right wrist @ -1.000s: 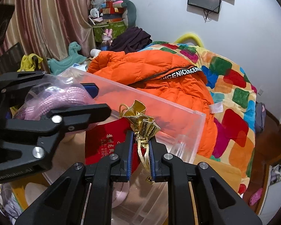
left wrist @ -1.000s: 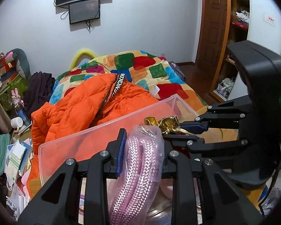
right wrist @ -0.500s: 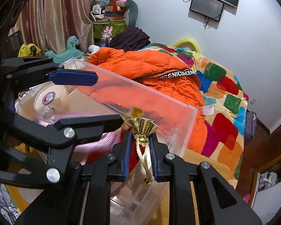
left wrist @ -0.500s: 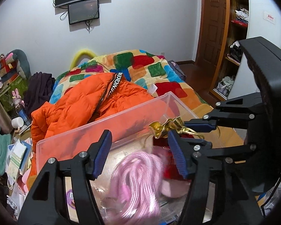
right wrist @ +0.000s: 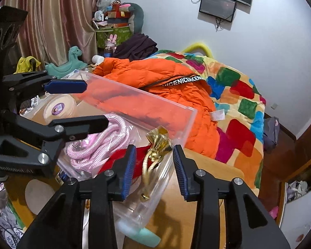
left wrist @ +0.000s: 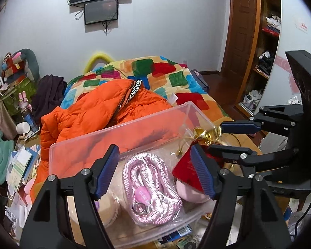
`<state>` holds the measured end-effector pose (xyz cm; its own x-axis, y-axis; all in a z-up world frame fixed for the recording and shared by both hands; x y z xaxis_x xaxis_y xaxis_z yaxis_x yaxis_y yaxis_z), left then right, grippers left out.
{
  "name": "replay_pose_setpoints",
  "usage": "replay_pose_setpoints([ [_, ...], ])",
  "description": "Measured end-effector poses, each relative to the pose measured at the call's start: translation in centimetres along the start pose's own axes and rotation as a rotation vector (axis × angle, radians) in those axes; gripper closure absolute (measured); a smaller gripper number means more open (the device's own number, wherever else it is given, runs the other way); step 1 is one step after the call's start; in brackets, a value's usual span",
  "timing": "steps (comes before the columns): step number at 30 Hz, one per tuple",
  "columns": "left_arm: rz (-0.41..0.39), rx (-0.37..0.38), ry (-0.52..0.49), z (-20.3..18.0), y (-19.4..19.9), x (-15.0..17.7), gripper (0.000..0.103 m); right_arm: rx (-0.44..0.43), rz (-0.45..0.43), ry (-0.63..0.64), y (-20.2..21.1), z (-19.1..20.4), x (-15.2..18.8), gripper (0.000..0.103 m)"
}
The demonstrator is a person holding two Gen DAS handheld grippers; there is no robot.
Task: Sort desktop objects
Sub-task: 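Lower the rope and pouch into the box and open both tools, then withdraw both tools from the box toward the remaining items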
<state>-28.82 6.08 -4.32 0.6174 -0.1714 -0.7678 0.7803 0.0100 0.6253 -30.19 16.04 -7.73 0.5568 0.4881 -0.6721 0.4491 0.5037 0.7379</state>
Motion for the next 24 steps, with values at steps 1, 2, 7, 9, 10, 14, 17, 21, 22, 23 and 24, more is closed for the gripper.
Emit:
replay_pose_setpoints([
  [1,-0.003,-0.002,0.003,0.1,0.3,0.0,0.029,0.005,-0.004,0.0,0.3,0.1,0.0,0.068],
  [2,-0.006,-0.003,0.006,0.2,0.5,0.0,0.029,0.009,-0.007,0.0,0.5,0.1,0.1,0.067],
  [7,-0.028,-0.016,0.019,0.7,2.2,0.0,0.025,0.031,-0.028,0.006,1.8,0.5,0.4,0.057],
  [9,-0.035,-0.023,0.024,0.8,2.8,0.1,0.022,0.039,-0.037,0.006,2.4,0.7,0.5,0.053],
  [10,-0.039,-0.026,0.027,1.0,3.1,0.1,0.02,0.043,-0.041,0.005,2.7,0.8,0.6,0.05],
  [14,-0.06,-0.04,0.038,1.5,4.6,0.5,0.017,0.054,-0.059,0.006,3.8,1.1,0.9,0.048],
  [17,-0.067,-0.053,0.044,1.9,5.6,0.9,0.014,0.054,-0.067,0.002,4.5,1.5,1.3,0.046],
  [21,-0.075,-0.063,0.048,2.3,6.9,1.8,0.012,0.064,-0.088,-0.002,5.6,2.0,1.8,0.033],
  [22,-0.077,-0.068,0.049,2.4,7.2,2.1,0.011,0.068,-0.097,-0.002,5.9,2.2,2.0,0.032],
  [23,-0.079,-0.076,0.05,2.6,7.5,2.5,0.01,0.071,-0.105,-0.001,6.2,2.3,2.1,0.032],
  [24,-0.08,-0.083,0.051,2.7,7.8,2.9,0.01,0.073,-0.109,-0.001,6.5,2.4,2.3,0.032],
])
Point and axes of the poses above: each gripper's, at about its wrist camera, not at the fingertips, and y roughly against the way its jaws point, z to its left, x to its underside, the point moved 10 cm from there along -y, roughly the way its jaws point, and after that the axes turned 14 degrees about -x, right-handed, at the moved point
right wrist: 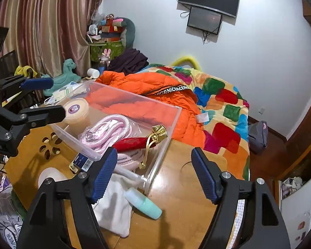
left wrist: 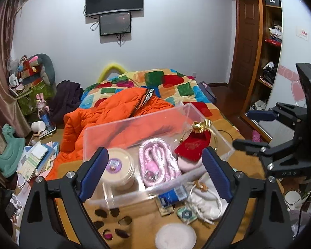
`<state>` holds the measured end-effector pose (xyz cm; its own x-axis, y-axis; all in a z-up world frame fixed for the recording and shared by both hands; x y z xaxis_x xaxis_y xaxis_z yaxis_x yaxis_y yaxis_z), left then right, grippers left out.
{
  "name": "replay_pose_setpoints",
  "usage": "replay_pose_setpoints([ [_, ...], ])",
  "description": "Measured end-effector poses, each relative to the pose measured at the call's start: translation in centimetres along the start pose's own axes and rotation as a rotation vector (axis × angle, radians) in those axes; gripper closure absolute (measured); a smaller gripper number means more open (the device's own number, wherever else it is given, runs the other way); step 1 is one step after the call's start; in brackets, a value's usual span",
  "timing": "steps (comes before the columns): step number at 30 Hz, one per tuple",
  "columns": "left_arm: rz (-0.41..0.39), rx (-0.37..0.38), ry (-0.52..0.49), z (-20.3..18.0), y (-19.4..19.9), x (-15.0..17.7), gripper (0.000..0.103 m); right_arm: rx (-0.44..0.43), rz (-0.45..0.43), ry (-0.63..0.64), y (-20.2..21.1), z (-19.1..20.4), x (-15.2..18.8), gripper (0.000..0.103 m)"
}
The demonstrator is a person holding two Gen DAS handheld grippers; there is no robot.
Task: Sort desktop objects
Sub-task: 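Withdraw both tools from the box toward the remaining items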
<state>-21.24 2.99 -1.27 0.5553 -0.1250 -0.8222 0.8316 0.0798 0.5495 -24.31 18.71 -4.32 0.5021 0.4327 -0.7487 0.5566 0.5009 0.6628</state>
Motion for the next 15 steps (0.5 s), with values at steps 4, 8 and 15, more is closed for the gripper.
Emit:
replay_pose_setpoints([
  [4,0.005,-0.012,0.008,0.6,0.9,1.5,0.01,-0.006,-0.014,-0.012,1.0,0.5,0.7,0.032],
  [8,0.014,-0.024,0.013,1.0,1.4,3.2,0.01,0.001,-0.026,-0.018,1.8,0.8,1.6,0.028],
  [15,0.031,-0.051,0.001,0.8,1.6,7.0,0.009,0.005,-0.032,-0.052,1.8,0.9,3.8,0.022],
])
Point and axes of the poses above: each gripper's, at about its wrist camera, not at the fingertips, and y roughly against the way its jaws point, z to its left, x to its underside, the point moved 10 cm from there along -y, roughly the way its jaws point, and after that the axes turned 14 degrees about -x, right-handed, at the moved point
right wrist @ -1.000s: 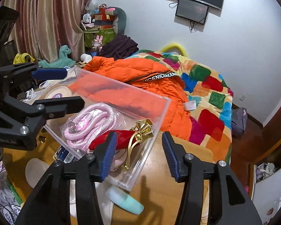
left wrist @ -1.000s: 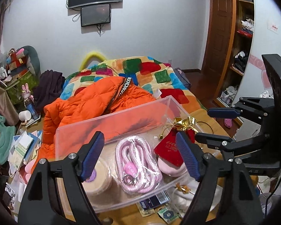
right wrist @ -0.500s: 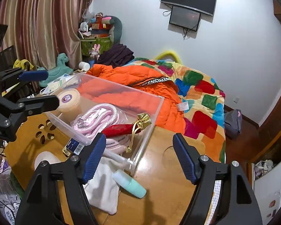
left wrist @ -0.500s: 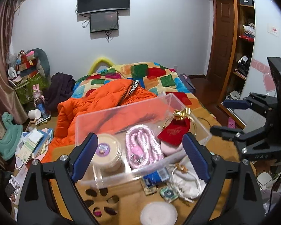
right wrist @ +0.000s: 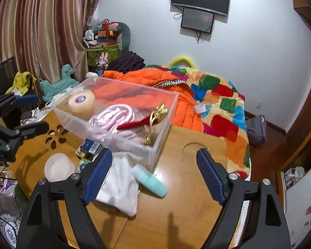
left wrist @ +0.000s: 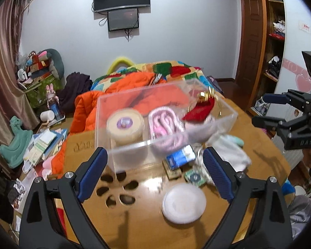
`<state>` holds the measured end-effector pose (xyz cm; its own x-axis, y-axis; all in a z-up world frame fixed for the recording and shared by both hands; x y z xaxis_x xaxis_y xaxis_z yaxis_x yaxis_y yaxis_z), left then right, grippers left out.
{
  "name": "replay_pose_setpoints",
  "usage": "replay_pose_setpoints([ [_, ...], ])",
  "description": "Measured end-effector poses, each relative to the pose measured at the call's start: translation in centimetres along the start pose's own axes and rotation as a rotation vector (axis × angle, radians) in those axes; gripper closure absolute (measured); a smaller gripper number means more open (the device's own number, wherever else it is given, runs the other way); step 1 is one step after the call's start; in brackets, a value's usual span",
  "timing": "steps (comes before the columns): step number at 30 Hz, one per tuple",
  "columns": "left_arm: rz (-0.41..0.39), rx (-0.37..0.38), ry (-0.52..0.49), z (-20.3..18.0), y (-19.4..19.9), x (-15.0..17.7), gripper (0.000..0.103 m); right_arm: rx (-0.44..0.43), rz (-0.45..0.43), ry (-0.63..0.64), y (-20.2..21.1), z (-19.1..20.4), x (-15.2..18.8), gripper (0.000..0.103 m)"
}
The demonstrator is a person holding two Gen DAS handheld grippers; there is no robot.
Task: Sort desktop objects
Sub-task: 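Withdraw both tools from the box toward the remaining items, then grasp the white round disc with the left tool while the right tool grasps the mint-green bottle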
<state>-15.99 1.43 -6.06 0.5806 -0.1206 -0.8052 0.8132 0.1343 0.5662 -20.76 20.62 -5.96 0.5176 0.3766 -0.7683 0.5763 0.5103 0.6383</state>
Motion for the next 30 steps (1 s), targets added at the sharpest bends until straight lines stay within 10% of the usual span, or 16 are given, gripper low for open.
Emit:
replay_pose_setpoints([
  [30,0.134,0.042,-0.035,-4.5,-2.6,7.6,0.009,-0.017,0.092,-0.067,-3.6,-2.0,5.7,0.028],
])
Point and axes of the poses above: each gripper's, at about its wrist camera, not at the fingertips, and y roughly against the way its jaws point, z to its left, x to its underside, the point moved 10 cm from there along -y, roughly the way its jaws point, and after that the axes turned 14 degrees about -x, right-handed, at the moved point
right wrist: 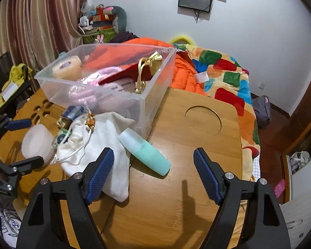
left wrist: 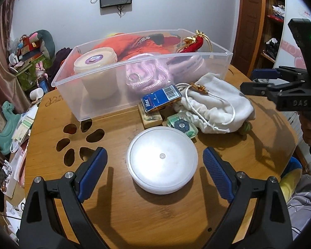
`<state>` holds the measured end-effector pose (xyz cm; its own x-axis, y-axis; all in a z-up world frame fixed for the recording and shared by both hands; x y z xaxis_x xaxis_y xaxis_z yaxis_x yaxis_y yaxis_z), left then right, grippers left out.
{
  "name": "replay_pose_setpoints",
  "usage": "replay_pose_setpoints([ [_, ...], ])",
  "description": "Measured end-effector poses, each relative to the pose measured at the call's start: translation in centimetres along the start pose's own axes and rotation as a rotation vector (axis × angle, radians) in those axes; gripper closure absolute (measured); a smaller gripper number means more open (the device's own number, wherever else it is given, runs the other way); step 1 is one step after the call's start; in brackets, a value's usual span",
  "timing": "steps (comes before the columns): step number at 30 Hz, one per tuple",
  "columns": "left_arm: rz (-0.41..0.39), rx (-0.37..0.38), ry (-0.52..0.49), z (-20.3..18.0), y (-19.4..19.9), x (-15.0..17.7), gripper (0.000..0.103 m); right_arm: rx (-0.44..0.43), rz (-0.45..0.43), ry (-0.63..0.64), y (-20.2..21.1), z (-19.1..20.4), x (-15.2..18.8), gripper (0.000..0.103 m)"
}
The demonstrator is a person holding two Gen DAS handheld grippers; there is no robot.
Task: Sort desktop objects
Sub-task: 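Grasp the white round disc with the left tool while the right tool grasps the mint-green bottle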
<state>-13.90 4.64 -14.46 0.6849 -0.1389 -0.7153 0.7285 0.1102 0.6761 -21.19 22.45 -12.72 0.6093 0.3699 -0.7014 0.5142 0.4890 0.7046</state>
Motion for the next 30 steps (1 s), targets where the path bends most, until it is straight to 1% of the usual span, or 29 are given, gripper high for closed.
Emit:
replay_pose_setpoints([
  [3,-0.002,-0.005,-0.002,0.0,-0.1,0.0,0.009,-0.005,-0.007,-0.001,0.5,-0.5,-0.2,0.028],
  [5,0.005,-0.007,0.0,0.0,-0.3,0.1,0.009,0.011,0.012,0.016,0.1,-0.8,0.0,0.03],
  [7,0.014,-0.007,0.007,0.1,-0.5,0.2,0.009,0.012,0.045,0.028,-0.7,-1.1,0.2,0.037],
  [10,0.025,-0.014,0.01,0.2,-0.8,0.3,0.009,-0.013,0.085,0.029,-2.0,-1.2,0.7,0.04],
  [14,0.03,-0.025,0.011,0.4,-1.0,0.4,0.009,-0.043,0.1,0.034,-3.2,-1.1,0.7,0.042],
  [17,0.031,-0.028,0.018,0.6,-1.1,0.4,0.009,-0.063,0.115,0.048,-3.8,-0.9,0.7,0.048],
  [22,0.044,-0.004,0.019,0.4,-1.3,0.5,0.023,-0.091,0.131,0.076,-4.3,-0.6,0.7,0.052],
  [26,0.051,0.009,0.011,0.1,-1.4,0.6,0.031,-0.099,0.139,0.111,-4.4,-0.1,0.6,0.054],
  [29,0.042,0.014,0.002,-0.1,-1.2,0.6,0.038,-0.097,0.142,0.136,-4.4,0.1,0.6,0.057],
  [30,0.04,0.012,0.0,-0.2,-1.2,0.6,0.038,-0.096,0.142,0.144,-4.4,0.2,0.5,0.058],
])
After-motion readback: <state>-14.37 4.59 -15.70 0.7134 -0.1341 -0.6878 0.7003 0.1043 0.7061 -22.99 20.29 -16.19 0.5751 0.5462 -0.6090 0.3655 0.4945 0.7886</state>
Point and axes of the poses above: each gripper's, at about its wrist camera, not at the fingertips, and y roughly against the way its jaws point, z to its left, x to its underside, the point moved 10 cm from there along -y, roughly the way its jaws point, and after that the axes turned 14 degrees about -x, right-handed, at the moved point
